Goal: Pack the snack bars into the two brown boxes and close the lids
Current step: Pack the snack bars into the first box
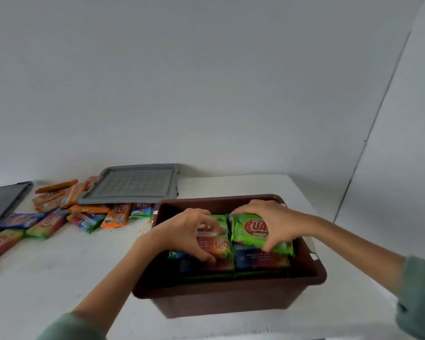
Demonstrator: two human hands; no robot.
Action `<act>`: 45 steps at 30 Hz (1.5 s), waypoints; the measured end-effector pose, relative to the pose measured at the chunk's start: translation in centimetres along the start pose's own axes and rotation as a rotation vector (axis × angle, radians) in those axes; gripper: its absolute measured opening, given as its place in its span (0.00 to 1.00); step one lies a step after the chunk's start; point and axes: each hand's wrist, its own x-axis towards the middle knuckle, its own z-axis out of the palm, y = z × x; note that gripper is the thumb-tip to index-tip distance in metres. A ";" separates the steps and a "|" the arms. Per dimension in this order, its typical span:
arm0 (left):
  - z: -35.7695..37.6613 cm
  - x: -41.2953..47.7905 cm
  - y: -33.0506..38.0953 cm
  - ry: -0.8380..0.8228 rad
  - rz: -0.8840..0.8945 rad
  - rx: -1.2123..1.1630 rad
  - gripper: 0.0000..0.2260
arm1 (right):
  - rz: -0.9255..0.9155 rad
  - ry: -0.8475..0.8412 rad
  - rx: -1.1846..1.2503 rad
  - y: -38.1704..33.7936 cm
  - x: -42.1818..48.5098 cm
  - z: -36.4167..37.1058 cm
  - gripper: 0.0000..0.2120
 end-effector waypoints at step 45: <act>-8.9 -4.6 -23.1 0.667 -0.689 -0.283 0.16 | -0.082 0.311 0.234 -8.0 26.0 -1.7 0.27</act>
